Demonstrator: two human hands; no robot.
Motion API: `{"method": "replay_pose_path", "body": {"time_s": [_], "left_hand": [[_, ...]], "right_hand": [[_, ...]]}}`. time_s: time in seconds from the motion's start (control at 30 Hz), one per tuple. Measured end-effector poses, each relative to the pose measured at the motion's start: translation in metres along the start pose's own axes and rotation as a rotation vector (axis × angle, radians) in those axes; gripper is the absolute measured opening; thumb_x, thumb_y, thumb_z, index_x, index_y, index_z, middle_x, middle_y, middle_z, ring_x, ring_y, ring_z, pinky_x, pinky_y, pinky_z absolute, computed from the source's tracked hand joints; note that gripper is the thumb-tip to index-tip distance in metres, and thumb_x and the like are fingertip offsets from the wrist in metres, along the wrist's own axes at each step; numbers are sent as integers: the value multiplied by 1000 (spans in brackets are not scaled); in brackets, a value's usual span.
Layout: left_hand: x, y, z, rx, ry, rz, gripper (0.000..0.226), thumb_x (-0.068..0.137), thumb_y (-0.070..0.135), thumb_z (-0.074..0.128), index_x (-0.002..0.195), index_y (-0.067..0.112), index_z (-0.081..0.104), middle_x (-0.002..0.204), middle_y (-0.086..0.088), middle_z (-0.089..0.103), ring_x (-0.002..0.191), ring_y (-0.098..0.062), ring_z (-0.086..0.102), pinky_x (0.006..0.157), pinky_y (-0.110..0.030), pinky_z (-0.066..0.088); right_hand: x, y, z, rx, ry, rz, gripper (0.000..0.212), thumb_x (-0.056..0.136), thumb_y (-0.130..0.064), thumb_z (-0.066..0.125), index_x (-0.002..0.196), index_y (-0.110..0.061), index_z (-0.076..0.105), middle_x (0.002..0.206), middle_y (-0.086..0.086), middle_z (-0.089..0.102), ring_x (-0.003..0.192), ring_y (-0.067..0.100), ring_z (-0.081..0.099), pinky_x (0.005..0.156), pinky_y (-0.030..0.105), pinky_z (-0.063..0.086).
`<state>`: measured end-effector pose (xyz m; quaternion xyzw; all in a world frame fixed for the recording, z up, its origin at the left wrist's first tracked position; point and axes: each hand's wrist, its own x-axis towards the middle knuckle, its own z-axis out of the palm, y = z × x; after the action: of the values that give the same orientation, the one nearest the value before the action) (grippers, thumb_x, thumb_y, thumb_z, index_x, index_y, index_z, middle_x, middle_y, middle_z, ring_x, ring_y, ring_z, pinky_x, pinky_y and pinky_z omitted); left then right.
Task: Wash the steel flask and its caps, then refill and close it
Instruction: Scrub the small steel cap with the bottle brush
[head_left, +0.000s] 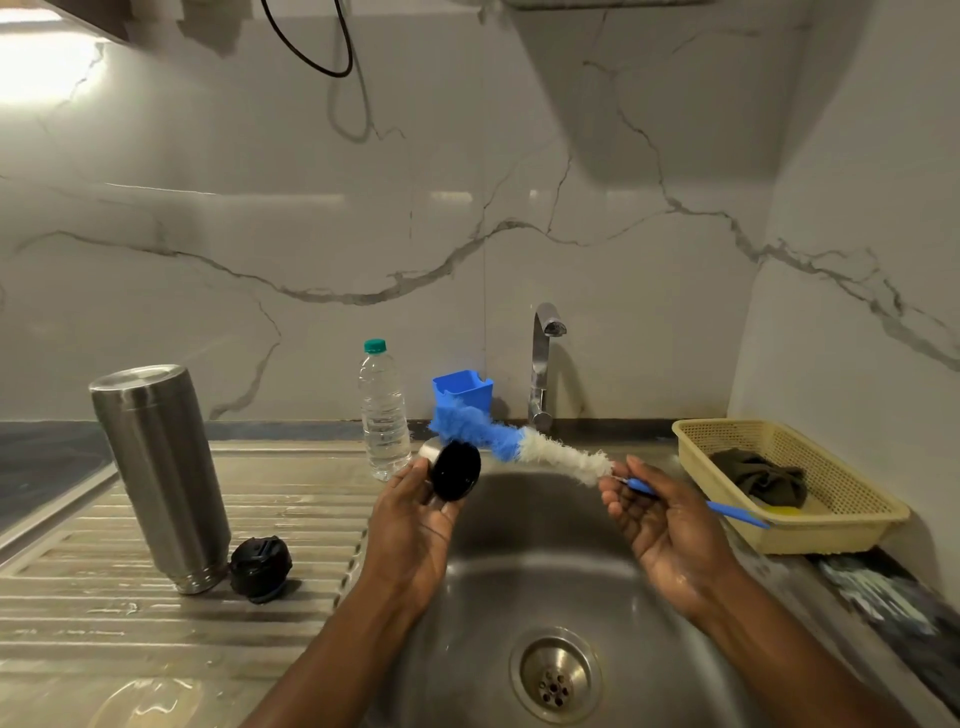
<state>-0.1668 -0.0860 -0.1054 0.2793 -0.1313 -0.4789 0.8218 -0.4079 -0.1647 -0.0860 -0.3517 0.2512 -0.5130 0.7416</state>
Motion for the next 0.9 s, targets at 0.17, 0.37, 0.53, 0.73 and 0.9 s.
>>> {"method": "replay_pose_path", "body": {"time_s": [0.17, 0.37, 0.53, 0.73, 0.9], "left_hand": [[7, 1, -4, -28, 70, 17, 40, 104, 11, 57, 141, -4, 55, 135, -28, 66, 130, -38, 64, 106, -50, 54], [6, 5, -3, 52, 97, 40, 23, 101, 11, 63, 118, -4, 65, 128, -29, 66, 123, -39, 66, 104, -52, 56], [2, 4, 2, 125, 72, 66, 10, 105, 9, 57, 113, 4, 61, 122, -28, 67, 120, -41, 67, 106, -58, 54], [-8, 4, 5, 289, -44, 69, 16, 107, 10, 52, 109, 8, 68, 100, -13, 78, 102, -27, 72, 99, -47, 58], [-2, 8, 7, 298, -27, 120, 16, 106, 10, 54, 104, 7, 70, 90, -9, 77, 87, -20, 74, 83, -37, 65]], "right_hand": [[-1, -9, 4, -27, -12, -54, 25, 100, -17, 62, 90, 1, 77, 81, 19, 75, 65, 19, 74, 58, 24, 62], [-2, -13, -1, -120, -3, -59, 26, 100, -16, 61, 92, 5, 75, 76, 19, 73, 61, 19, 72, 54, 23, 60], [-5, -12, 8, -99, -40, -56, 27, 101, -17, 60, 96, 6, 75, 80, 20, 75, 66, 20, 74, 57, 24, 61], [-7, -16, 7, -113, -57, -41, 30, 100, -19, 61, 101, 8, 73, 81, 21, 75, 67, 20, 74, 59, 24, 62], [-8, -25, 5, -172, -70, -68, 29, 101, -19, 61, 94, 4, 78, 84, 22, 75, 68, 22, 75, 59, 25, 62]]}}
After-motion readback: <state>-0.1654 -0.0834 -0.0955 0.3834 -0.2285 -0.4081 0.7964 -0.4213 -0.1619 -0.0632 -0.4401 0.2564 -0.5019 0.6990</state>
